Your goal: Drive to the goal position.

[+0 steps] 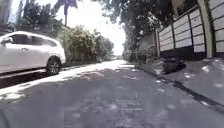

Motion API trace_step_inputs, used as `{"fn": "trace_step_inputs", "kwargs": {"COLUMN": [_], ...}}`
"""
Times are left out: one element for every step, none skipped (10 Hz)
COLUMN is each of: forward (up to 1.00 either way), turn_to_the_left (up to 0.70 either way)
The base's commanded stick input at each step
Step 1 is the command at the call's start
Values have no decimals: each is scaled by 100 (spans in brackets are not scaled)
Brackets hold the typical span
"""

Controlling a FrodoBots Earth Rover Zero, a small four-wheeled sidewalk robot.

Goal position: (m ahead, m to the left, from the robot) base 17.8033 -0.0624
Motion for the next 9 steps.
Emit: {"fn": "trace_step_inputs", "kwargs": {"forward": [100, 100, 100, 100, 100, 100, 100, 100, 100], "turn_to_the_left": [2, 2, 2, 2, 2, 2, 2, 2, 2]}}
